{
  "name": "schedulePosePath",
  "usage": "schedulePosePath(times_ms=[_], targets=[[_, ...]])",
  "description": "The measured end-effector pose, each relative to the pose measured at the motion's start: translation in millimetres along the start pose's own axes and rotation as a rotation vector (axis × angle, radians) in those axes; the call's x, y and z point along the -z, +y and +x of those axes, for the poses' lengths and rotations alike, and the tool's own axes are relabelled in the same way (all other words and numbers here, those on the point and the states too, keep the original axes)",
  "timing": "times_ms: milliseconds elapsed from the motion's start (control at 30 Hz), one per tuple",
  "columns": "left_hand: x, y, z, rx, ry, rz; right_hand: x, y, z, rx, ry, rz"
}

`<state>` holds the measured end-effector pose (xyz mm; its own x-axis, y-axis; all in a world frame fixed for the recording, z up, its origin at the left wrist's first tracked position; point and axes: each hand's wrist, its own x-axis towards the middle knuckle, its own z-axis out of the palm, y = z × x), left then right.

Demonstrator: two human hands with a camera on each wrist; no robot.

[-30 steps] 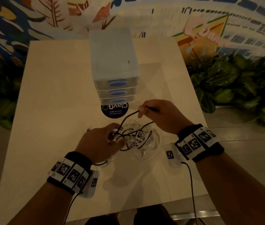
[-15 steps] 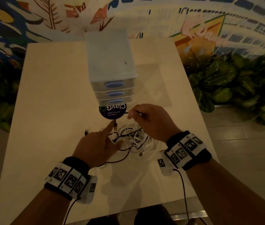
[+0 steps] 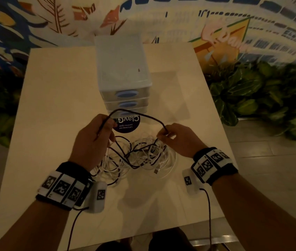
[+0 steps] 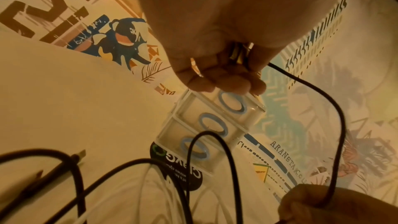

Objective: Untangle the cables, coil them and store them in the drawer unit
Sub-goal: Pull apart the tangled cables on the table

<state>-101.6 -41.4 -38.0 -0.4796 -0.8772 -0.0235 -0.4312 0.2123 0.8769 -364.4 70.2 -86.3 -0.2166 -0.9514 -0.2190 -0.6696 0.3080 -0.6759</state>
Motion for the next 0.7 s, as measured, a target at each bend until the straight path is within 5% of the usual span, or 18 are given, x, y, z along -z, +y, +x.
schedulePosePath(times_ms=[100,233,367,533,700], targets=[[-5,6,-1,-0.044,-0.038,0.059,-16,3,-2,0.023,0.062,0.235],[-15,12,-5,-0.049,-0.058,0.021,-24,11,13,-0.148,0.103,0.473],[-25,15,-8,-0.037,-0.102,0.021,-30,26,24,-0.21,-0.024,0.382],[-38,4,-11,0.0,-0.342,0.141,-27,25,26,-0.245,-0.028,0.345],[-65,-11,-14,0.03,-0.4,0.242,-31,12,24,-0.233,-0.009,0.387]])
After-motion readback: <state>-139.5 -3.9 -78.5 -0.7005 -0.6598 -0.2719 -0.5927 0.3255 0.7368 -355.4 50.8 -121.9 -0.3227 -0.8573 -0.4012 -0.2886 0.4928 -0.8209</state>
